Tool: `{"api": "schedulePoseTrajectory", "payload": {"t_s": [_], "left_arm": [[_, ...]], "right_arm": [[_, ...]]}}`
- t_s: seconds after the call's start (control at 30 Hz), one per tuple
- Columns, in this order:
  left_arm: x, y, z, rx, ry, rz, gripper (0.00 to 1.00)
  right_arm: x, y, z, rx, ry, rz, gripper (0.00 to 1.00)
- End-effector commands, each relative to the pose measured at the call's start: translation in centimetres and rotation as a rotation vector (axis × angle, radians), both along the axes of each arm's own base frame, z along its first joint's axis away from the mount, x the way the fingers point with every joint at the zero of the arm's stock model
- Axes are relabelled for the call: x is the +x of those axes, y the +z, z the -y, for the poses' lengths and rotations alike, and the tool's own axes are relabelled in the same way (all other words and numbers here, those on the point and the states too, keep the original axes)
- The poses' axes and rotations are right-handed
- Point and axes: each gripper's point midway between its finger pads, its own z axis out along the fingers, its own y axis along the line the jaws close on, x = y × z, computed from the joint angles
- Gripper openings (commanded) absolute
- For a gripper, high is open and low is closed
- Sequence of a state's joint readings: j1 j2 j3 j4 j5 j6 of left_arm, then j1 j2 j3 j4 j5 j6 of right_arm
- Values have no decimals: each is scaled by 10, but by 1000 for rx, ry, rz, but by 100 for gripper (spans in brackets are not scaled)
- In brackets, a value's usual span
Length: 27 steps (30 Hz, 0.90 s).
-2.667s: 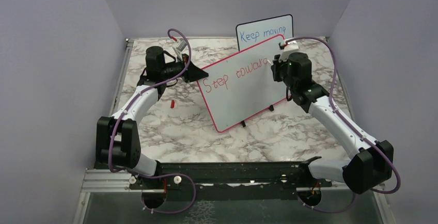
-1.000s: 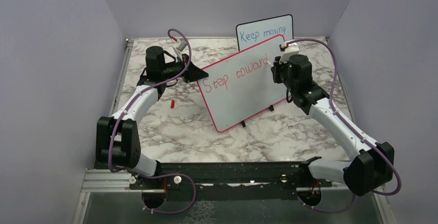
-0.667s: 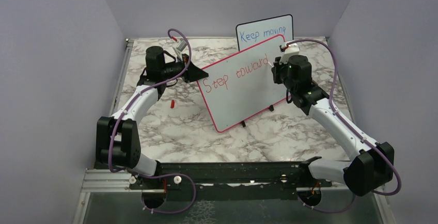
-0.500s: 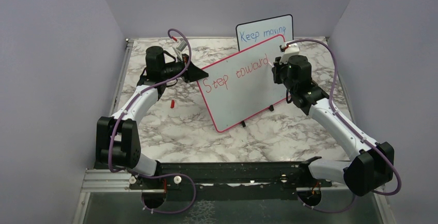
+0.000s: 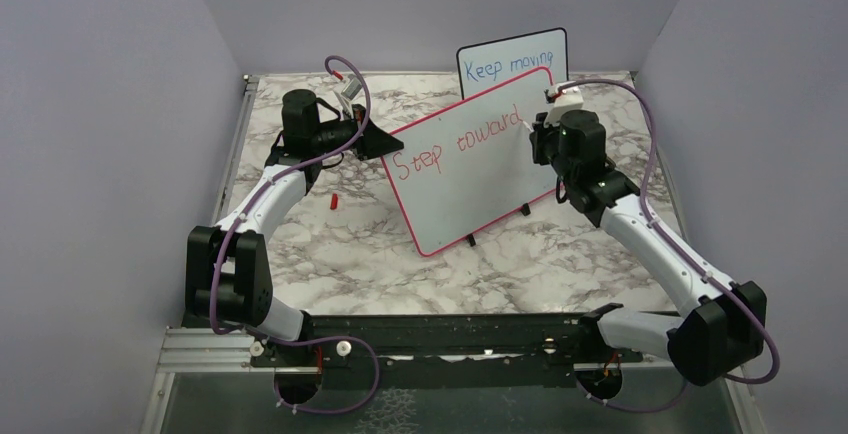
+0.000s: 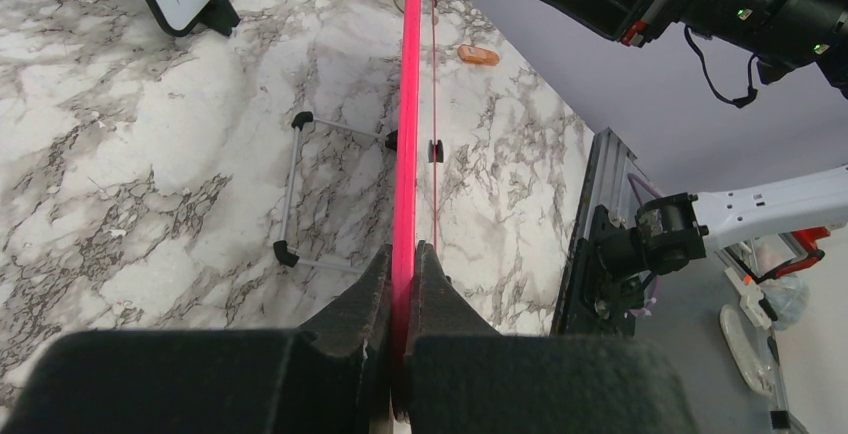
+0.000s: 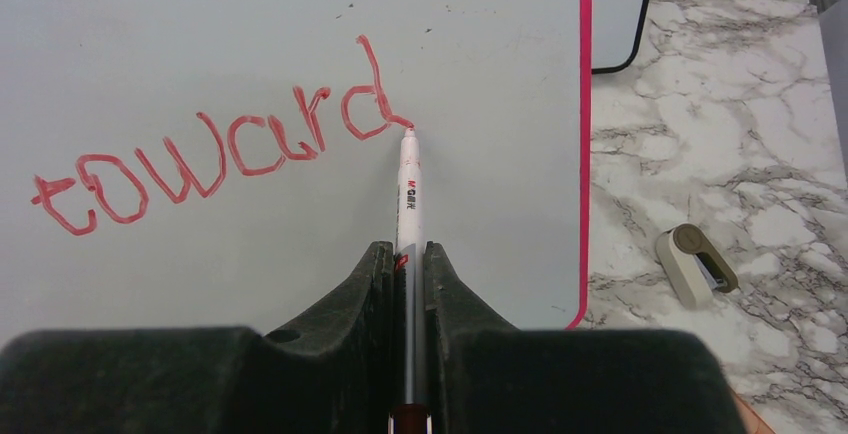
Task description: Write a sentence on the whiteboard
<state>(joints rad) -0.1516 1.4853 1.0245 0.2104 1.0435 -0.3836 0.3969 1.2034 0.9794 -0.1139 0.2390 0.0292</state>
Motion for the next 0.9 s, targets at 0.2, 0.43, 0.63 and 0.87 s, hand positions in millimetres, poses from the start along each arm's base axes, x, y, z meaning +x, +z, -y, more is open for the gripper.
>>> {"api": "schedulePoseTrajectory", "payload": {"t_s": [0.2, 0.43, 0.63, 0.87], "left_arm": [[-5, -13, -1, 39, 22, -50, 8], [-5, 6, -3, 0, 66, -35, 29], [-6, 15, -3, -46, 106, -39, 36], [-1, 25, -6, -100, 176, -38, 36]], "right_arm": [[-20, 13, -8, 51, 83, 14, 0], [-33, 16, -19, 81, 154, 1, 0], [-46, 13, -34, 132, 247, -22, 0], [-58, 7, -47, 168, 299, -40, 0]]}}
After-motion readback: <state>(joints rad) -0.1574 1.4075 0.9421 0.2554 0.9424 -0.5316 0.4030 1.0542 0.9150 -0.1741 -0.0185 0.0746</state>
